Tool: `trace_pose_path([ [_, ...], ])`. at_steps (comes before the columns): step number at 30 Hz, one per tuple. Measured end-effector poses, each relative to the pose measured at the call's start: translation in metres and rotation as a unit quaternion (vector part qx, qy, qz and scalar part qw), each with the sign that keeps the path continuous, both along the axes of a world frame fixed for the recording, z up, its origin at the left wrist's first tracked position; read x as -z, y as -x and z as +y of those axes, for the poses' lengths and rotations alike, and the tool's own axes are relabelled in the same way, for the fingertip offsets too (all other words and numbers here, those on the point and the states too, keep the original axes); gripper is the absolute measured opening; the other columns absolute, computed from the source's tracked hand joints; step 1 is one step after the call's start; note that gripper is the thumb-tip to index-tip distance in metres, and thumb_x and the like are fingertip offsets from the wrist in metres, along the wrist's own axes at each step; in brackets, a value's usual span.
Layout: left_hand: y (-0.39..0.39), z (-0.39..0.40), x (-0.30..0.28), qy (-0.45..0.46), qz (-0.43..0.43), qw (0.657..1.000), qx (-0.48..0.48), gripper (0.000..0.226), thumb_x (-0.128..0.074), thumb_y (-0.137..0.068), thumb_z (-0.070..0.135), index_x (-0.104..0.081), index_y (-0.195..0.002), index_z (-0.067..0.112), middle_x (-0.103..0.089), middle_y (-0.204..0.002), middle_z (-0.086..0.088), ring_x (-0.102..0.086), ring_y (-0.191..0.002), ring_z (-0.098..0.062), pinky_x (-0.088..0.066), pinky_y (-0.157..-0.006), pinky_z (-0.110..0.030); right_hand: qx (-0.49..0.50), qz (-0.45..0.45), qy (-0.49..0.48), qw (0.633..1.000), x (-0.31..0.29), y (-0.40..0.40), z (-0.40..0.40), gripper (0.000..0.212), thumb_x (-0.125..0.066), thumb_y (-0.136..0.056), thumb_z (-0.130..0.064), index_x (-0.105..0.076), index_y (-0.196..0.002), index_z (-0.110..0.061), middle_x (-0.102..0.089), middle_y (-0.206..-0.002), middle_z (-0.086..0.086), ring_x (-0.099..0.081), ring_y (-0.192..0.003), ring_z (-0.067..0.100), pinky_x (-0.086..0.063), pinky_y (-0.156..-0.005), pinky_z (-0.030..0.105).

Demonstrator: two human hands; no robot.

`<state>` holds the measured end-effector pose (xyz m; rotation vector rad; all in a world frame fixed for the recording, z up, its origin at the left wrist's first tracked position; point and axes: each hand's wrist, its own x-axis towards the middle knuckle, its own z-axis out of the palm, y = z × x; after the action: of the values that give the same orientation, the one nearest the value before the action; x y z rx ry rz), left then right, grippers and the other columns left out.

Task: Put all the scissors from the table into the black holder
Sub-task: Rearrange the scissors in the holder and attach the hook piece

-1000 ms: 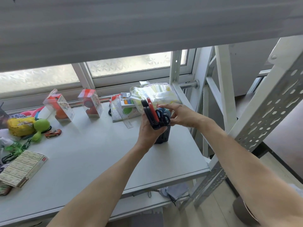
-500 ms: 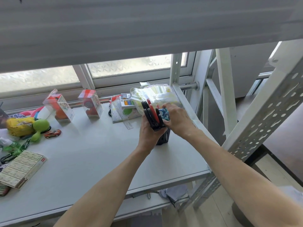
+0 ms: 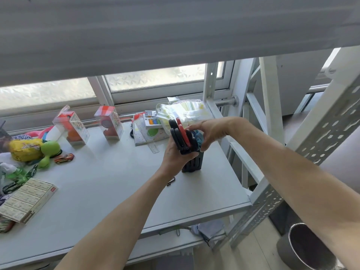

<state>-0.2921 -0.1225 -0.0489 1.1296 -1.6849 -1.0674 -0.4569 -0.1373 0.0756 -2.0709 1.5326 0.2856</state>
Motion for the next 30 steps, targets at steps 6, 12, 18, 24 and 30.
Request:
trace_pose_path([
  [6, 0.001, -0.002, 0.002, 0.003, 0.002, 1.000, -0.003, 0.068, -0.087, -0.072, 0.016, -0.057, -0.133, 0.016, -0.064, -0.124, -0.004, -0.062, -0.115, -0.014, -0.056, -0.099, -0.037, -0.037, 0.028, 0.033, 0.998, 0.004, 0.000, -0.001, 0.093, -0.078, -0.077, -0.018, -0.023, -0.151, -0.033, -0.039, -0.146, 0.001, -0.035, -0.137, 0.025, -0.030, -0.115, 0.044],
  [12, 0.004, -0.004, 0.006, 0.012, -0.003, 1.000, -0.006, 0.071, -0.086, -0.067, 0.033, -0.058, -0.131, 0.023, -0.064, -0.124, -0.002, -0.062, -0.115, -0.017, -0.056, -0.098, -0.041, -0.055, -0.020, 0.100, 0.993, 0.006, 0.005, 0.007, 0.075, -0.083, -0.072, -0.028, -0.046, -0.137, -0.031, -0.050, -0.126, -0.003, -0.046, -0.120, 0.021, -0.040, -0.106, 0.042],
  [18, 0.006, -0.006, 0.008, 0.030, -0.012, 0.999, -0.010, 0.070, -0.086, -0.070, 0.041, -0.058, -0.131, 0.025, -0.064, -0.123, 0.000, -0.062, -0.115, -0.016, -0.057, -0.096, -0.037, -0.072, -0.013, 0.153, 0.985, 0.010, 0.006, 0.014, 0.062, -0.079, -0.077, -0.034, -0.055, -0.133, -0.027, -0.052, -0.116, 0.001, -0.051, -0.106, 0.018, -0.046, -0.093, 0.033],
  [24, 0.006, -0.006, 0.007, 0.018, -0.022, 1.000, -0.007, 0.073, -0.080, -0.063, 0.044, -0.059, -0.129, 0.022, -0.061, -0.121, -0.004, -0.061, -0.113, -0.018, -0.055, -0.094, -0.031, -0.027, -0.020, 0.139, 0.990, 0.005, 0.004, 0.014, 0.040, -0.076, -0.080, -0.033, -0.065, -0.117, -0.024, -0.051, -0.114, 0.001, -0.053, -0.106, 0.021, -0.048, -0.094, 0.035],
  [30, 0.004, -0.006, 0.009, 0.018, -0.037, 0.999, -0.005, 0.070, -0.078, -0.063, 0.045, -0.059, -0.127, 0.025, -0.063, -0.120, -0.001, -0.061, -0.113, -0.018, -0.054, -0.096, -0.033, -0.057, 0.044, 0.231, 0.970, 0.000, 0.001, 0.023, 0.025, -0.063, -0.088, -0.039, -0.069, -0.112, -0.033, -0.046, -0.127, -0.002, -0.049, -0.113, 0.016, -0.045, -0.090, 0.032],
])
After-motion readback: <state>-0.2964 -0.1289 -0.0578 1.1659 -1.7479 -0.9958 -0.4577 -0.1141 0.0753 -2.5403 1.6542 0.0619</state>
